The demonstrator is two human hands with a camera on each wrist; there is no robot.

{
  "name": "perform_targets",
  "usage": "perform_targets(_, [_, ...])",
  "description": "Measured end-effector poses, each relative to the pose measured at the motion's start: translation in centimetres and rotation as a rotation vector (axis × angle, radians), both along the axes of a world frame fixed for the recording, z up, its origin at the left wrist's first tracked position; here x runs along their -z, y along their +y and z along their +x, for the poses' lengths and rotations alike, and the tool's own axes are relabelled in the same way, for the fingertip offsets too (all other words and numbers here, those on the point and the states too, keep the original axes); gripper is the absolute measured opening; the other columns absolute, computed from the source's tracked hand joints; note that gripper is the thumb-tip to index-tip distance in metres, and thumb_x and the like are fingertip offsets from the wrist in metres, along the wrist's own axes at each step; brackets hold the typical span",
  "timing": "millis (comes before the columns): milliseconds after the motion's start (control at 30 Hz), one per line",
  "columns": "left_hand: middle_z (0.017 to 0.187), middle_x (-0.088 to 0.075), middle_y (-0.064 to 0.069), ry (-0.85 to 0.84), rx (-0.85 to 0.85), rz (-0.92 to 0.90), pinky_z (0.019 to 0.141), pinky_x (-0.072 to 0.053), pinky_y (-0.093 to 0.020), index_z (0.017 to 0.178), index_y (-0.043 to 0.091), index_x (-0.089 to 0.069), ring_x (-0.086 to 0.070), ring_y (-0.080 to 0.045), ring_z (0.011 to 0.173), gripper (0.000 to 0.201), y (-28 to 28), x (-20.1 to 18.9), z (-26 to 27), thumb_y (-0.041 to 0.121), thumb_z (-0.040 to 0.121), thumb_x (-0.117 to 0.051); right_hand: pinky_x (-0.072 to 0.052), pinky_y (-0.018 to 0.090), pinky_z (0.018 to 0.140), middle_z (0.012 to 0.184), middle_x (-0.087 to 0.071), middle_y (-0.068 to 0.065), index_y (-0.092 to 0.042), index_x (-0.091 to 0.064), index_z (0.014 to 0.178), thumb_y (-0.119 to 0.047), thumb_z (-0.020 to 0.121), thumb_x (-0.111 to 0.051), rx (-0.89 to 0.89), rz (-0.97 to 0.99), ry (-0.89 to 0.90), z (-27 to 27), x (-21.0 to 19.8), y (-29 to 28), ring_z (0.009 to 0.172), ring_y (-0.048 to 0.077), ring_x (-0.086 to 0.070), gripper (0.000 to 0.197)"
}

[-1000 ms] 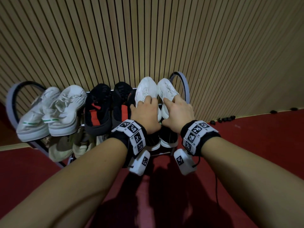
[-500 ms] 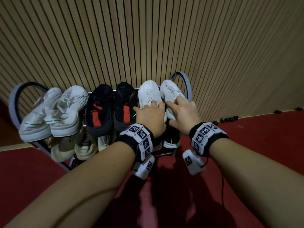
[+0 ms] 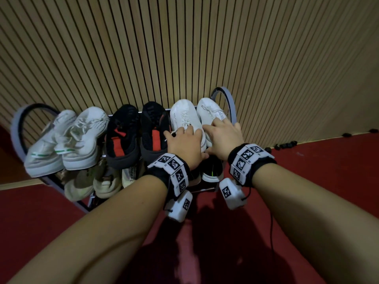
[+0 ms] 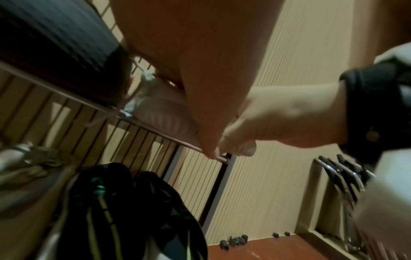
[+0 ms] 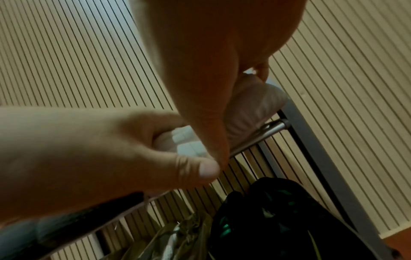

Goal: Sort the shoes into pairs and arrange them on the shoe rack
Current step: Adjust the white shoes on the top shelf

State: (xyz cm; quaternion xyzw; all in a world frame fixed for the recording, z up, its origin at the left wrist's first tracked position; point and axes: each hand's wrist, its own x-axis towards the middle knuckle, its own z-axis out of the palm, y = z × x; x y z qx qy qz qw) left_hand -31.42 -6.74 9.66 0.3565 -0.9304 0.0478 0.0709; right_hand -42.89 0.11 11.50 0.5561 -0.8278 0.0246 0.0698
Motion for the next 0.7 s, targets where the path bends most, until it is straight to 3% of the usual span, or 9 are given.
perform_targets(67, [0.150,-0.034,-0.001,-0.008,0.027,0.027,0.106,-0.021,-0.067,0.135,0.024,-0.041,-0.027,-0.026,0.140,0.072,0.2,-0.1,1.0,0.065,0.078,-0.058,-0.033,0.047,0.090,0.117,-0.051,-0.001,-0.034,-0.052,0.121,-0.052,0.069,-0.066,0.017,0.026,-0.032,0.6,-0.7,0.2,0.116,0.026,-0.042,0.056])
perform_targets(167, [0.157,-0.024,-0.002,0.026,0.064,0.069,0.113,-0.016,-0.063,0.142,0.024,-0.035,-0.017,-0.026,0.146,0.069,0.5,-0.9,3.1,0.052,0.083,-0.058,-0.029,0.055,0.100,0.122,-0.050,0.001,-0.036,-0.050,0.121,-0.054,0.072,-0.059,0.050,0.055,-0.082,1.8,-1.7,0.6,0.122,0.029,-0.039,0.054])
perform_targets(267, [0.144,-0.042,-0.003,0.119,0.119,-0.008,0.110,-0.030,-0.050,0.134,0.021,-0.047,-0.033,-0.028,0.136,0.053,1.2,-2.0,5.5,0.038,0.084,-0.056,-0.018,0.055,0.112,0.135,-0.044,0.005,-0.031,-0.045,0.135,-0.044,0.078,-0.057,0.037,-0.018,-0.107,4.0,-2.5,0.8,0.132,0.030,-0.031,0.059])
perform_targets(333, [0.122,-0.053,-0.004,0.173,0.156,-0.042,0.090,-0.043,-0.039,0.123,0.019,-0.054,-0.049,-0.027,0.115,0.042,2.0,-2.9,7.2,0.032,0.083,-0.054,-0.017,0.047,0.115,0.139,-0.042,0.008,-0.026,-0.048,0.135,-0.033,0.079,-0.057,-0.039,-0.136,-0.119,6.1,-3.1,0.7,0.134,0.030,-0.029,0.057])
perform_targets(467, [0.102,-0.063,-0.006,0.227,0.092,0.146,0.064,-0.045,-0.035,0.123,0.017,-0.046,-0.062,-0.032,0.088,0.044,3.3,-4.5,11.2,0.029,0.082,-0.053,-0.033,0.039,0.104,0.136,-0.042,0.007,-0.024,-0.052,0.132,-0.016,0.078,-0.059,-0.192,-0.225,-0.220,11.1,-4.1,0.2,0.129,0.028,-0.034,0.056])
perform_targets(533, [0.094,-0.065,-0.009,0.190,0.036,0.215,0.063,-0.049,-0.038,0.120,0.017,-0.046,-0.063,-0.034,0.081,0.040,3.0,-4.3,13.9,0.031,0.083,-0.052,-0.039,0.041,0.100,0.133,-0.043,0.004,-0.025,-0.053,0.131,-0.015,0.077,-0.057,-0.250,-0.224,-0.238,13.8,-4.1,0.0,0.126,0.027,-0.037,0.055])
perform_targets(700, [0.095,-0.066,-0.006,0.007,-0.112,0.256,0.070,-0.052,-0.037,0.090,0.021,-0.054,-0.062,-0.031,0.082,0.023,0.5,-2.3,22.2,0.040,0.080,-0.047,-0.046,0.040,0.089,0.117,-0.048,0.003,-0.021,-0.057,0.124,-0.019,0.080,-0.053,-0.406,-0.117,-0.238,20.6,-2.3,-1.1,0.112,0.026,-0.044,0.044])
